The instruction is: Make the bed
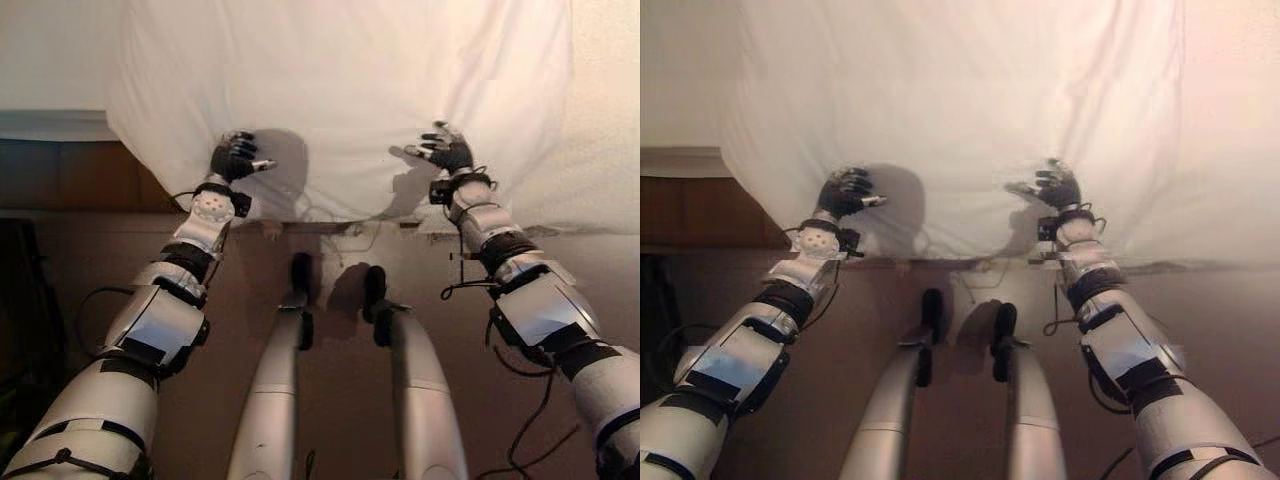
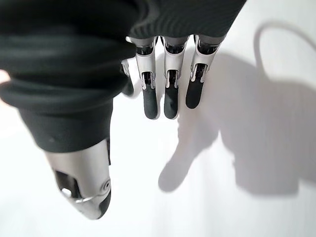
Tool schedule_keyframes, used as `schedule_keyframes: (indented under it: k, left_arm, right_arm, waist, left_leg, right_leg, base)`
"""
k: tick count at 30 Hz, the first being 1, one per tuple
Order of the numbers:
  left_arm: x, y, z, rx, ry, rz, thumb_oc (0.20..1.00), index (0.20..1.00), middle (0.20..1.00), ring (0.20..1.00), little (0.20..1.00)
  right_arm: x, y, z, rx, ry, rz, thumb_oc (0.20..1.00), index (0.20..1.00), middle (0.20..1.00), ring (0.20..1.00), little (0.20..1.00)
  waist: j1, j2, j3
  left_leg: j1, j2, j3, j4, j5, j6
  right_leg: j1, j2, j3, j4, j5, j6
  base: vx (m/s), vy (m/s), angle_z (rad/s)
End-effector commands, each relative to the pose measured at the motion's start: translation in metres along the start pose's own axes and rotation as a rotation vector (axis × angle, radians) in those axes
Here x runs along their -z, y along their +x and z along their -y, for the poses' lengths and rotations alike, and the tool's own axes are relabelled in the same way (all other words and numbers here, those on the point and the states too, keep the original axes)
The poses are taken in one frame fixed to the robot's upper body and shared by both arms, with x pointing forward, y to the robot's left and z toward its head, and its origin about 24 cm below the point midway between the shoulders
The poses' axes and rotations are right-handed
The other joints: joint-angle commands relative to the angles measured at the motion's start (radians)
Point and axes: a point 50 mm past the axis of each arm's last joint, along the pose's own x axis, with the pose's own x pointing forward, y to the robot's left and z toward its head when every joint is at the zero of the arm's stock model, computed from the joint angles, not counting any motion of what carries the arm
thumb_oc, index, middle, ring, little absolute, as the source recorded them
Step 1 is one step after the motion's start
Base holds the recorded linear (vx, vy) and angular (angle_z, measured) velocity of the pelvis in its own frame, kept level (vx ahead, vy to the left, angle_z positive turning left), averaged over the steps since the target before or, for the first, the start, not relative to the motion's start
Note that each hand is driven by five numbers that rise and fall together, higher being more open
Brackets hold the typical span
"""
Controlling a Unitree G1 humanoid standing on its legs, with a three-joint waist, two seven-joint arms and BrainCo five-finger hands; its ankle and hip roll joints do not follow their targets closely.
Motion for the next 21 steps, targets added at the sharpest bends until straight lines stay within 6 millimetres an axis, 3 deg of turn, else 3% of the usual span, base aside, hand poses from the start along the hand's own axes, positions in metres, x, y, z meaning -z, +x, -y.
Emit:
schedule_keyframes:
  k: [1,4,5,10,12,13,14,16,20,21]
  left_arm:
    - [-0.005,0.008,-0.05,-0.195,0.064,-0.004,1.0,1.0,1.0,1.0,1.0]
    - [-0.004,0.008,-0.053,-0.213,0.049,-0.013,1.0,1.0,1.0,1.0,1.0]
    - [0.002,0.006,-0.063,-0.262,0.031,-0.042,1.0,1.0,1.0,1.0,1.0]
    - [0.008,0.003,-0.071,-0.279,0.081,-0.056,1.0,1.0,1.0,1.0,1.0]
    - [0.017,-0.001,-0.073,-0.288,0.083,-0.076,1.0,1.0,1.0,1.0,1.0]
    - [0.033,-0.009,-0.073,-0.29,0.078,-0.123,1.0,1.0,1.0,1.0,1.0]
    - [0.033,-0.009,-0.073,-0.29,0.078,-0.123,1.0,1.0,1.0,1.0,1.0]
    - [0.069,-0.028,-0.073,-0.307,0.036,-0.239,1.0,1.0,1.0,1.0,1.0]
    - [0.111,-0.057,-0.056,-0.284,-0.026,-0.364,1.0,1.0,1.0,1.0,1.0]
    - [0.112,-0.058,-0.055,-0.283,-0.026,-0.366,1.0,1.0,1.0,1.0,1.0]
  right_arm:
    - [-0.008,0.002,0.051,0.179,-0.044,0.032,1.0,1.0,1.0,1.0,1.0]
    - [-0.005,0.001,0.056,0.192,-0.057,0.021,1.0,1.0,1.0,1.0,1.0]
    - [0.002,-0.002,0.076,0.25,-0.066,-0.005,1.0,1.0,1.0,1.0,1.0]
    - [0.012,-0.008,0.093,0.292,-0.089,-0.03,1.0,1.0,1.0,1.0,1.0]
    - [0.024,-0.014,0.103,0.321,-0.08,-0.058,1.0,1.0,1.0,1.0,1.0]
    - [0.04,-0.021,0.112,0.342,-0.096,-0.105,1.0,1.0,1.0,1.0,1.0]
    - [0.04,-0.021,0.112,0.342,-0.096,-0.105,1.0,1.0,1.0,1.0,1.0]
    - [0.073,-0.04,0.129,0.394,-0.097,-0.202,1.0,1.0,1.0,1.0,1.0]
    - [0.114,-0.066,0.13,0.406,-0.07,-0.31,1.0,1.0,1.0,1.0,1.0]
    - [0.115,-0.066,0.13,0.406,-0.072,-0.312,1.0,1.0,1.0,1.0,1.0]
  waist:
    - [0.019,0.019,-0.018]
    - [0.018,0.018,-0.018]
    - [0.012,0.018,-0.018]
    - [0.007,0.024,-0.018]
    - [0.006,0.026,-0.019]
    - [0.005,0.029,-0.03]
    - [0.005,0.029,-0.029]
    - [0.008,0.034,-0.071]
    - [0.015,0.038,-0.117]
    - [0.014,0.039,-0.116]
  left_leg:
    - [0.034,0.005,0.063,0.071,-0.106,-0.041]
    - [0.043,0.005,0.064,0.059,-0.103,-0.041]
    - [0.066,0.004,0.062,0.015,-0.091,-0.045]
    - [0.117,0.0,0.06,-0.057,-0.066,-0.046]
    - [0.163,-0.003,0.055,-0.103,-0.048,-0.048]
    - [0.213,-0.007,0.05,-0.154,-0.03,-0.052]
    - [0.215,-0.007,0.05,-0.155,-0.03,-0.052]
    - [0.32,-0.01,0.035,-0.262,0.002,-0.053]
    - [0.453,-0.01,0.019,-0.377,0.035,-0.049]
    - [0.461,-0.01,0.018,-0.383,0.037,-0.049]
  right_leg:
    - [0.035,-0.02,0.032,-0.139,0.119,0.094]
    - [0.044,-0.018,0.031,-0.154,0.123,0.094]
    - [0.067,-0.013,0.028,-0.198,0.13,0.094]
    - [0.115,-0.011,0.024,-0.258,0.146,0.098]
    - [0.164,-0.006,0.023,-0.298,0.158,0.099]
    - [0.212,-0.003,0.015,-0.345,0.171,0.1]
    - [0.214,-0.003,0.015,-0.346,0.171,0.1]
    - [0.324,0.005,0.003,-0.441,0.198,0.105]
    - [0.458,0.015,-0.001,-0.542,0.23,0.111]
    - [0.465,0.015,-0.002,-0.546,0.232,0.111]
  base:
    - [0.03,-0.017,-0.03]
    - [0.02,-0.027,-0.04]
    - [0.03,-0.035,-0.03]
    - [0.02,-0.02,0.0]
    - [0.05,-0.067,0.01]
    - [0.04,-0.047,0.02]
    - [0.1,-0.113,0.04]
    - [0.15,-0.14,0.06]
    - [0.12,-0.078,-0.01]
    - [0.12,-0.074,-0.05]
